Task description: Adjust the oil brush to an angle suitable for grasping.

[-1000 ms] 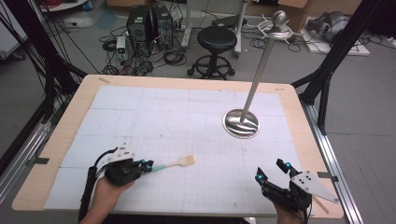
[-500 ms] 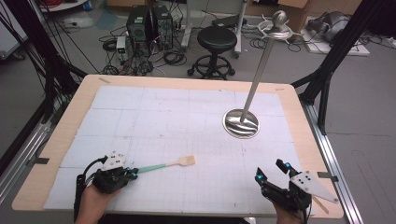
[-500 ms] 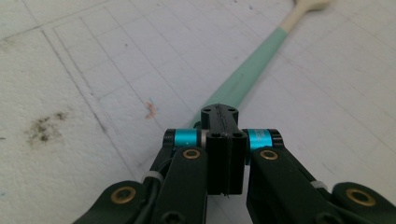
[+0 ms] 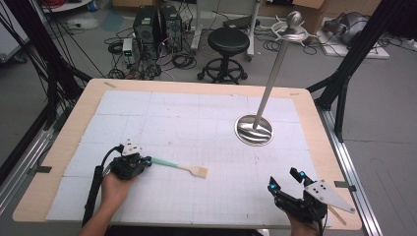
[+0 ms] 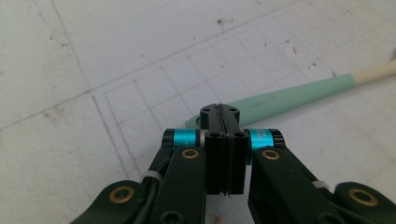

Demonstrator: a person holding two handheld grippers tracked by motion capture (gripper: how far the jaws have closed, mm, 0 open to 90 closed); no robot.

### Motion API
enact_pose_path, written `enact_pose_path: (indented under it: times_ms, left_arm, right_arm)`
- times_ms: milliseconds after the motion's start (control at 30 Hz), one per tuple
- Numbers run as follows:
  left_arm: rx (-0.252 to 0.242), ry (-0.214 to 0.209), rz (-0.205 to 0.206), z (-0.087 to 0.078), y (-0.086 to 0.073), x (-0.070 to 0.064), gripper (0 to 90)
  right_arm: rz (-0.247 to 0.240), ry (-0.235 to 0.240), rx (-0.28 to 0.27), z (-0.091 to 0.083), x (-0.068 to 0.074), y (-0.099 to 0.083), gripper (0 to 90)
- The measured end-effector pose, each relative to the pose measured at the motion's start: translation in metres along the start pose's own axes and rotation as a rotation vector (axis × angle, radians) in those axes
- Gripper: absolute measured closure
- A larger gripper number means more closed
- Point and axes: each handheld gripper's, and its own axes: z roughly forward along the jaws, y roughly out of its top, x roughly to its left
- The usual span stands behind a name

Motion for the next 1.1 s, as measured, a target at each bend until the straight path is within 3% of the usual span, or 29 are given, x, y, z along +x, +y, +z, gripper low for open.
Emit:
enact_pose_path:
  times_ms: [67, 133, 200, 267, 367, 433, 467, 533, 900, 1100]
  left_arm:
    - [-0.025, 0.011, -0.018, -0.003, 0.001, 0.004, 88.6]
    - [-0.064, 0.043, -0.051, -0.008, 0.002, 0.018, 88.6]
    - [-0.056, 0.073, -0.065, -0.01, 0.003, 0.032, 88.6]
    - [-0.049, 0.066, -0.085, -0.009, 0.003, 0.04, 88.7]
    - [-0.002, 0.032, -0.044, 0.0, 0.001, 0.034, 88.7]
    - [0.001, 0.02, -0.022, 0.002, 0.001, 0.028, 89.1]
    - [-0.002, 0.002, -0.037, 0.003, 0.002, 0.026, 89.1]
    - [-0.003, 0.005, -0.022, 0.005, 0.002, 0.022, 89.0]
    - [-0.031, -0.047, -0.061, 0.016, 0.005, 0.004, 89.3]
    - [-0.019, -0.086, -0.018, 0.023, 0.016, -0.015, 89.3]
  right_arm:
    - [0.001, 0.0, 0.001, 0.0, 0.0, 0.0, 23.5]
    - [0.0, -0.002, 0.0, -0.001, 0.0, 0.0, 23.4]
    - [0.003, -0.003, -0.003, -0.002, -0.001, 0.0, 23.5]
    - [0.003, -0.002, -0.005, -0.002, -0.001, 0.0, 23.5]
    - [0.007, 0.0, 0.0, -0.001, 0.0, 0.0, 23.5]
    - [0.001, 0.0, 0.0, -0.001, 0.0, 0.0, 23.5]
    - [0.003, 0.0, -0.001, -0.001, 0.0, 0.0, 23.5]
    - [0.001, 0.0, -0.003, -0.001, 0.0, 0.0, 23.5]
    - [0.003, -0.001, -0.005, -0.002, 0.0, 0.0, 23.4]
    - [0.01, -0.002, -0.005, -0.003, 0.0, 0.0, 23.5]
